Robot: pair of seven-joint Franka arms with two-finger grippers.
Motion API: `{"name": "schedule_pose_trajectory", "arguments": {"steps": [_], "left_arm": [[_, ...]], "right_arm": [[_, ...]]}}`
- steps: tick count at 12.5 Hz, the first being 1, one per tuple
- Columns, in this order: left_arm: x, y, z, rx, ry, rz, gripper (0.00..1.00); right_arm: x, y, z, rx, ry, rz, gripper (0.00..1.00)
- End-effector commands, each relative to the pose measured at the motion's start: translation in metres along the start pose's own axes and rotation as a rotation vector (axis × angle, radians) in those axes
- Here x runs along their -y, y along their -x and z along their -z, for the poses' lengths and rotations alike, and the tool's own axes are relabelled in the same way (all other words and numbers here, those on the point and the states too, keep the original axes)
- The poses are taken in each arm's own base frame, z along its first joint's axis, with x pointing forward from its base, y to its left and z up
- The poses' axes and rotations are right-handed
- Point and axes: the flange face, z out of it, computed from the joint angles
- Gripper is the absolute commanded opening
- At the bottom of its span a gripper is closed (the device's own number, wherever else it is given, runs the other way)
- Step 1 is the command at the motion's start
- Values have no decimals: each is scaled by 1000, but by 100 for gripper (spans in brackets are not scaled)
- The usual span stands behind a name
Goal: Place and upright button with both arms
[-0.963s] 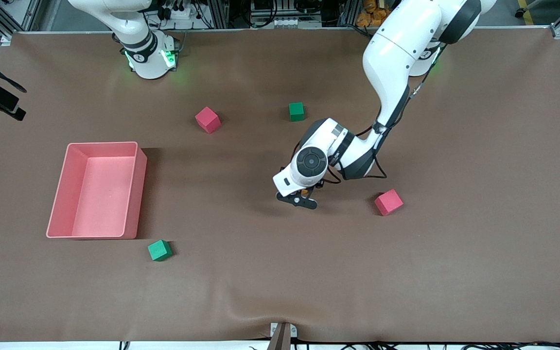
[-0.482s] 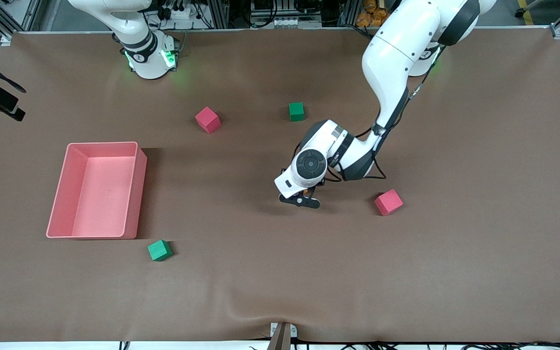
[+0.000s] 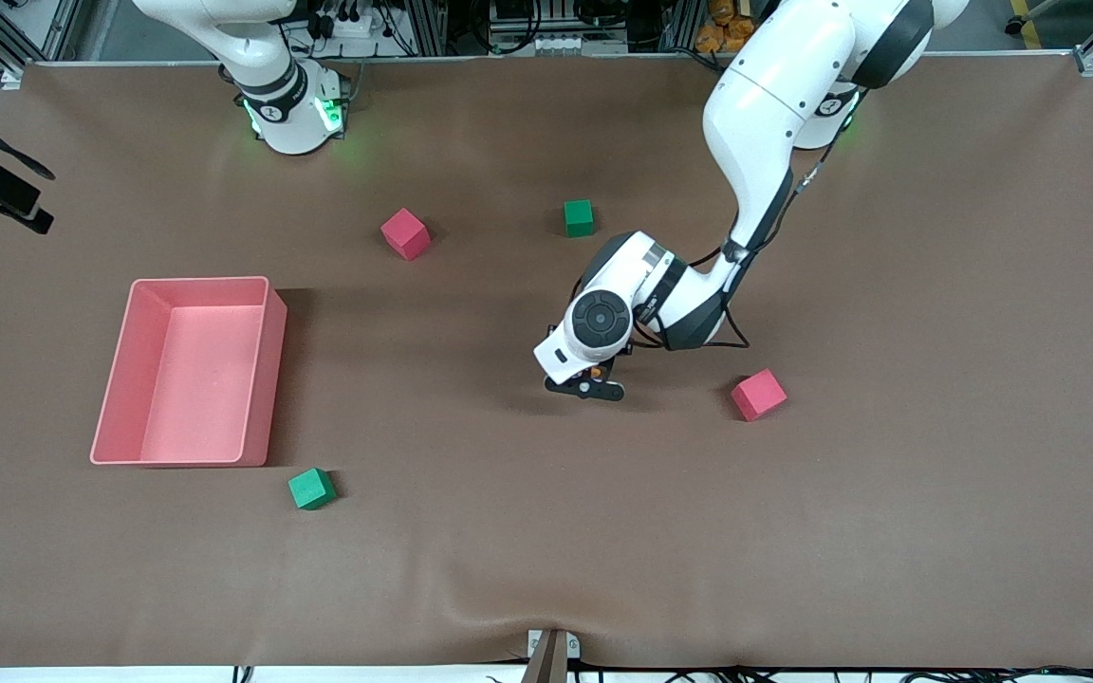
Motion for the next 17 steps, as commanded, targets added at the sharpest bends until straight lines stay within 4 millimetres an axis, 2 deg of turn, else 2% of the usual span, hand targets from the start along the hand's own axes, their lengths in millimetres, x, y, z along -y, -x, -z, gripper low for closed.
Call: {"name": "schedule_pose_trajectory", "arguments": {"steps": [1, 2, 4, 6, 7, 9, 12, 13, 15, 17], "left_arm": [[-1, -2, -6, 10, -9, 13, 60], [0, -2, -8, 10, -11, 12, 54], [-1, -2, -11, 16, -10, 14, 23], [0, -3, -5, 13, 0, 22, 4], [-2, -2, -3, 11, 3, 37, 0], [-8, 0, 5, -4, 5, 136, 0], [-35, 7, 44, -79, 42, 296, 0], [-50, 14, 52, -116, 45, 315, 0], [-68, 23, 74, -234, 37, 358, 0], [-87, 36, 71, -332, -17, 420, 0]], "right_arm": [[2, 1, 3, -4, 37, 29, 100], [1, 1, 5, -7, 46, 84, 100], [0, 1, 5, -4, 45, 134, 100], [-5, 1, 6, -6, 46, 114, 100], [-7, 1, 6, -7, 46, 109, 100], [-9, 2, 8, -7, 44, 103, 100], [-10, 8, 5, 43, 39, 100, 100], [-10, 10, 4, 56, 38, 102, 100], [-13, 11, 5, 61, 41, 97, 100], [-22, 10, 6, 59, 33, 78, 100]]}}
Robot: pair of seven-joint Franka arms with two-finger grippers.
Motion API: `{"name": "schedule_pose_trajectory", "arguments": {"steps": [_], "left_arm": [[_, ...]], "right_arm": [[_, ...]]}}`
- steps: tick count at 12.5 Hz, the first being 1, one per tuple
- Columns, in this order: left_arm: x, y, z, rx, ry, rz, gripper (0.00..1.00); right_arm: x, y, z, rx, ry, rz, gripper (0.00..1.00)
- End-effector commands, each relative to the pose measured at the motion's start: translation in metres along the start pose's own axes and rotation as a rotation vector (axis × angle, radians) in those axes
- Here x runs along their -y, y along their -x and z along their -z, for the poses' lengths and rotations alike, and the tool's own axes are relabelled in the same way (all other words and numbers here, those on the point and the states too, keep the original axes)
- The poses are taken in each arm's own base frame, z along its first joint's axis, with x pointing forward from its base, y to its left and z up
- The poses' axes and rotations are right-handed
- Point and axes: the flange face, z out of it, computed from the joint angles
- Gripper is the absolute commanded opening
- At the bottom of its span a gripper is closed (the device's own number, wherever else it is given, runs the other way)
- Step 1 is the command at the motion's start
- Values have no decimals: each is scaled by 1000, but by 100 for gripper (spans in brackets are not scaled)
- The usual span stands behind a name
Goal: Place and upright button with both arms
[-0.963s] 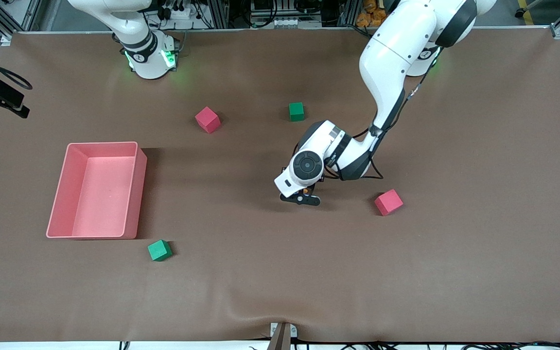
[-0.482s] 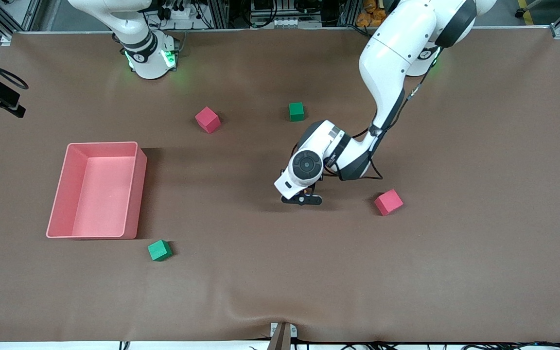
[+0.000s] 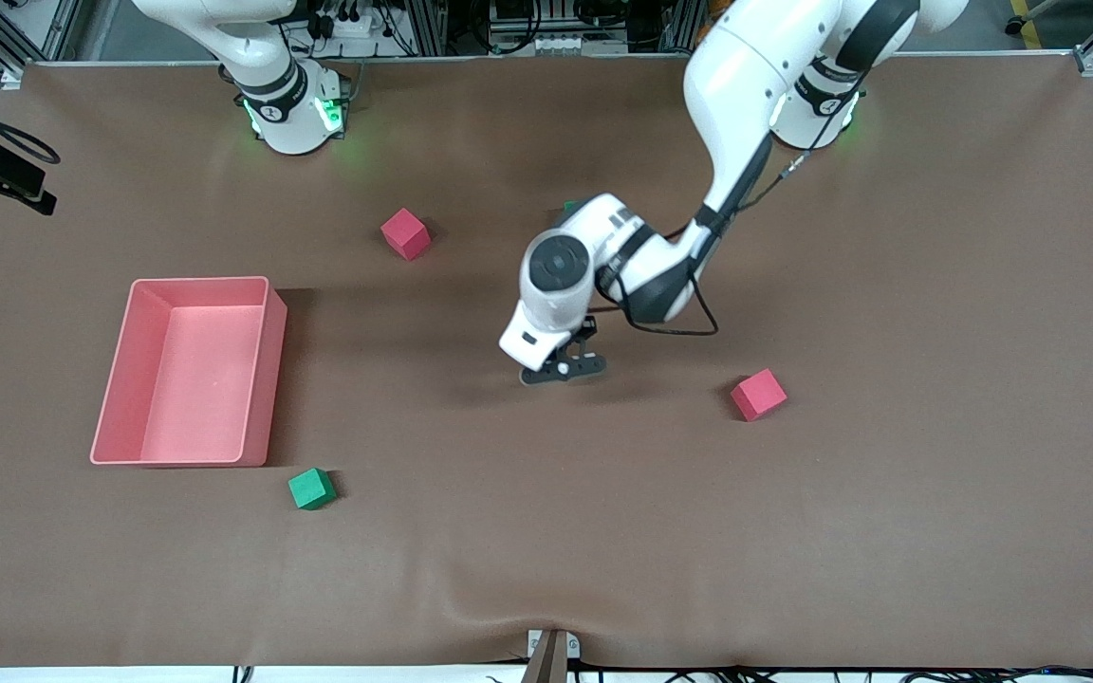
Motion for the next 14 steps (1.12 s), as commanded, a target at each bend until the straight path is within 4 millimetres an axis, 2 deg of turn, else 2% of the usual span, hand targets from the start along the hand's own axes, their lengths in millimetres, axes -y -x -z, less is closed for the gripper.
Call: {"name": "schedule_pose_trajectory", "arguments": {"steps": [1, 3, 5, 7, 9, 13, 14], "left_arm": [[-19, 29, -1, -166, -38, 61, 0], [-28, 42, -13, -344, -76, 72, 0], [-38, 64, -30, -462, -93, 63, 0], [-43, 77, -45, -586, -68, 132, 0], [-54, 108, -69, -703, -29, 143, 0], [-58, 132, -86, -878, 30, 98, 0], [-58, 143, -94, -921, 17, 43, 0]], "right_arm": [[-9, 5, 9, -5, 1, -4, 100], [-9, 4, 9, -9, 1, -4, 100], [-11, 5, 14, -20, -6, -8, 100], [-10, 5, 14, -18, -24, -6, 100], [-10, 5, 14, -18, -26, -6, 100], [-10, 5, 14, -18, -26, -6, 100], [-10, 5, 14, -18, -26, -6, 100]]}}
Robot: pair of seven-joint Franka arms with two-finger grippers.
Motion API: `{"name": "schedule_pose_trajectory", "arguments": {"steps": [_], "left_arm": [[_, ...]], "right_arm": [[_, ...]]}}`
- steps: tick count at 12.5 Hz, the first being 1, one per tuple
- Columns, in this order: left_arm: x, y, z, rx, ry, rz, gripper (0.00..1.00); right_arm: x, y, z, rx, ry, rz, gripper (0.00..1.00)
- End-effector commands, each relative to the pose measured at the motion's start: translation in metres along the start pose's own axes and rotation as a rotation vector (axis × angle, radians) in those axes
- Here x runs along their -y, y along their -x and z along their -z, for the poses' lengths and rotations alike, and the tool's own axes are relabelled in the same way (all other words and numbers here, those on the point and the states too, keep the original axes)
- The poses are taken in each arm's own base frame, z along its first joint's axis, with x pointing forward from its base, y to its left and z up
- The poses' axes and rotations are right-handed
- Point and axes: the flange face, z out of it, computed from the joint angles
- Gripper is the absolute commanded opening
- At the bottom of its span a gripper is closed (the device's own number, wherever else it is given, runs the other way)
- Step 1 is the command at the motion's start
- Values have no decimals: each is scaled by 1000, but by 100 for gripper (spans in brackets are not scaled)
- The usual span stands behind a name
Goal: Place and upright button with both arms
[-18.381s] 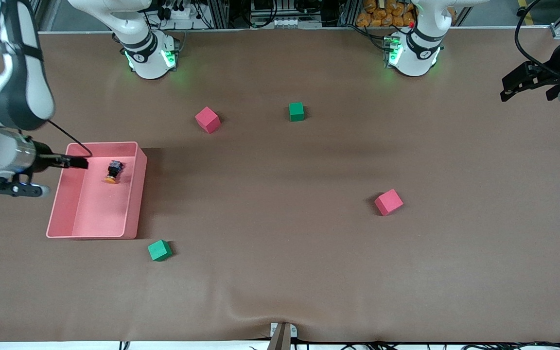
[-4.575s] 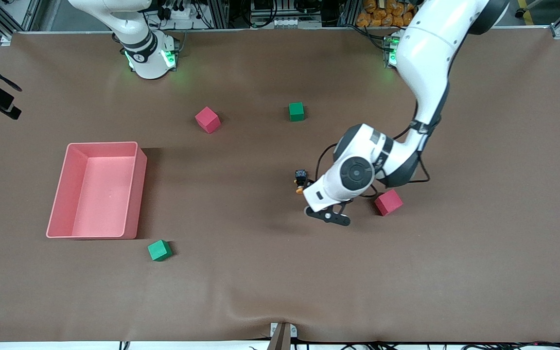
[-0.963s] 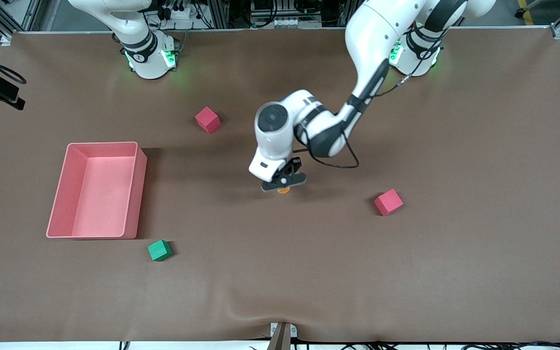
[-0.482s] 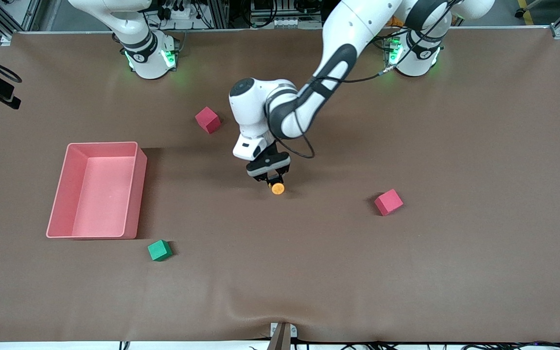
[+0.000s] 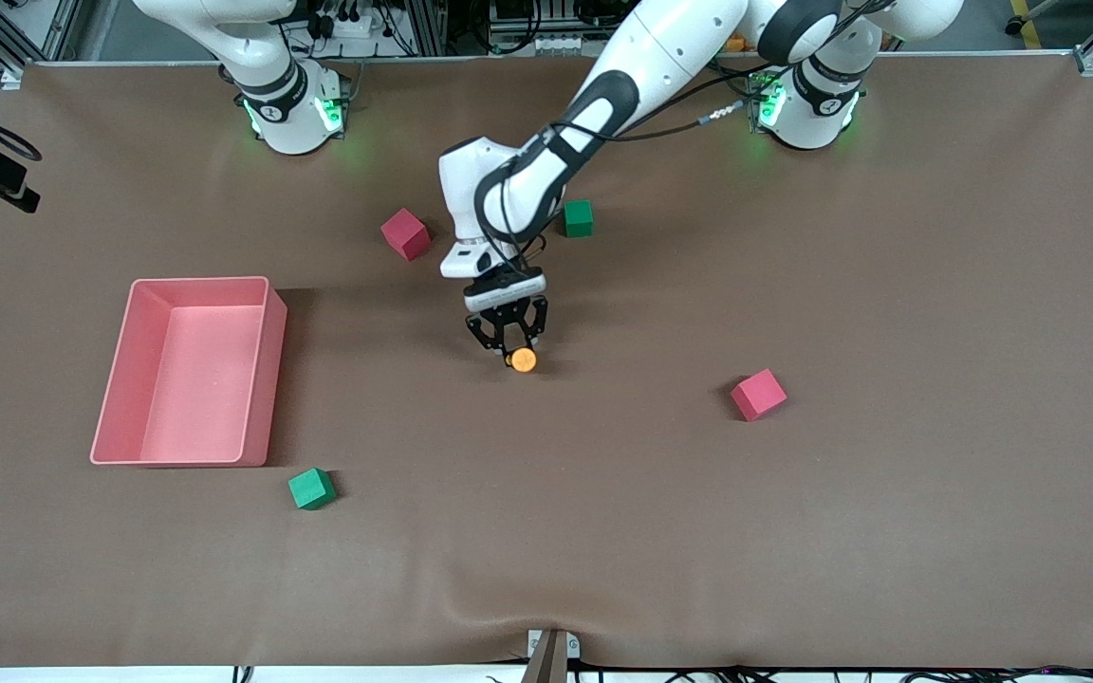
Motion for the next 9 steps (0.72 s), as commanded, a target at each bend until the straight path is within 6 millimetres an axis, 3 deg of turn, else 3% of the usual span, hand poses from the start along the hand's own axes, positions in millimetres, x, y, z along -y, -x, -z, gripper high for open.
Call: {"name": "schedule_pose_trajectory", "arguments": {"steps": [1, 2, 5, 9], "left_arm": [[6, 15, -1, -127, 20, -75, 0], [12, 23, -7, -172, 13, -112, 0], [10, 44, -2, -234, 47, -187, 0], [21, 70, -27, -341, 50, -288, 0]], "right_arm": [[-3, 4, 6, -2, -17, 8, 100], [-3, 4, 6, -1, -17, 8, 100], [-3, 4, 6, -2, -17, 8, 100], [-3, 4, 6, -1, -19, 8, 100]]}}
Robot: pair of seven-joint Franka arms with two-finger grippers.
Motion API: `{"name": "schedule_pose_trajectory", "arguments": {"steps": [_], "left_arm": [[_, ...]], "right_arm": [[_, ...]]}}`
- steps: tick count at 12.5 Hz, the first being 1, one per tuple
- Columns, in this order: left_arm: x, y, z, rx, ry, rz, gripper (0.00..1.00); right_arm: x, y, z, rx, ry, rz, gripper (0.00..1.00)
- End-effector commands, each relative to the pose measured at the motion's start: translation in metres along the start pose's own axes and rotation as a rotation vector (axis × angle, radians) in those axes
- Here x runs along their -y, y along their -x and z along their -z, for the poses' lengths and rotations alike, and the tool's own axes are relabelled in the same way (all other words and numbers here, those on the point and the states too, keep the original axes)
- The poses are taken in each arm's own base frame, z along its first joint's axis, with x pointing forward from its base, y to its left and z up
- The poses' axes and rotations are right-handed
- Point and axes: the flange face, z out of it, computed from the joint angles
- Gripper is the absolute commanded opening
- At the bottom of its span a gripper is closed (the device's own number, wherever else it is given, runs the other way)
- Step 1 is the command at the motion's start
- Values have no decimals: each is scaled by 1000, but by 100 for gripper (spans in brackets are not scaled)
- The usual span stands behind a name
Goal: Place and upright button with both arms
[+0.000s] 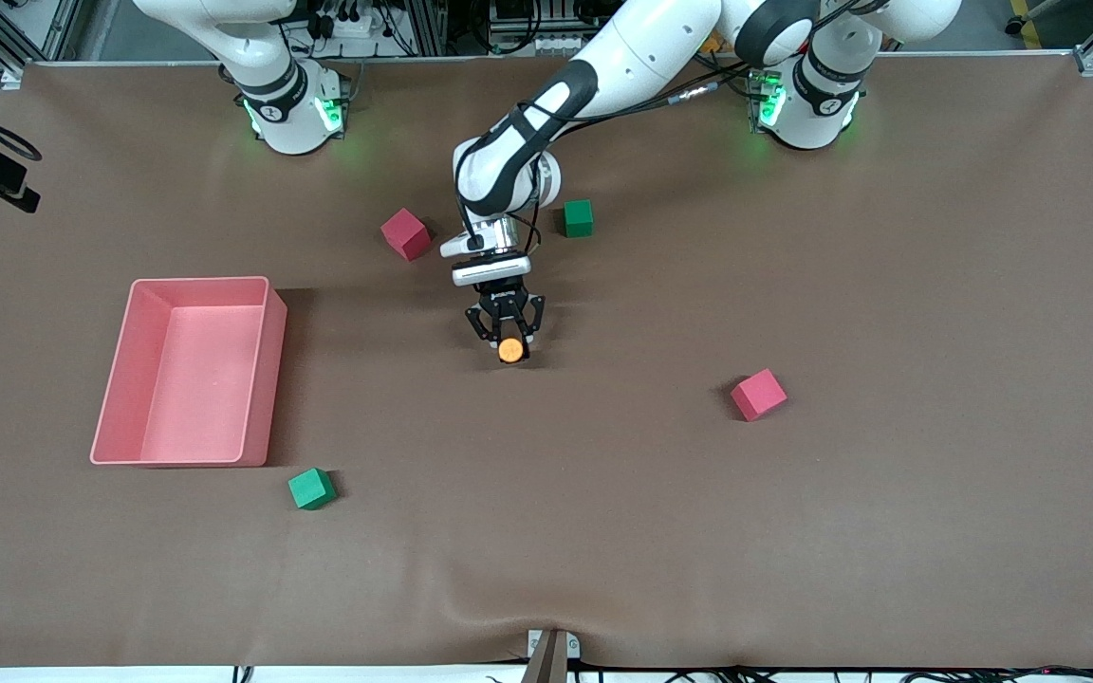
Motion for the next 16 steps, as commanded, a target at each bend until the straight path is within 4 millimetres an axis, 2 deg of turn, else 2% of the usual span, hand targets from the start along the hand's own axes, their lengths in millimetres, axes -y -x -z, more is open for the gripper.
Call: {"name": "schedule_pose_trajectory", "arguments": {"steps": [1, 5, 7, 9, 10, 11, 12, 15, 16], "left_arm": [[2, 18, -12, -71, 0, -20, 0], [1, 20, -11, -70, 4, 64, 0], [0, 18, -6, -62, 6, 91, 29], [0, 28, -5, -54, 5, 85, 29], [1, 30, -4, -51, 3, 80, 35], [0, 31, 2, -36, 1, 86, 99], [-4, 32, 16, 13, -28, 113, 100], [-11, 13, 56, 73, -124, 155, 100], [-14, 7, 77, 107, -149, 164, 100]], "right_arm": [[-3, 5, 7, -3, -18, 8, 100], [-3, 4, 6, -1, -18, 8, 100], [-2, 4, 6, -1, -18, 10, 100], [-3, 4, 6, -1, -18, 8, 100], [-3, 4, 7, -3, -18, 8, 100], [-3, 4, 6, -1, -18, 8, 100], [-3, 4, 7, -3, -18, 8, 100], [-3, 4, 6, -1, -18, 8, 100], [-3, 4, 7, -3, -18, 8, 100]]}}
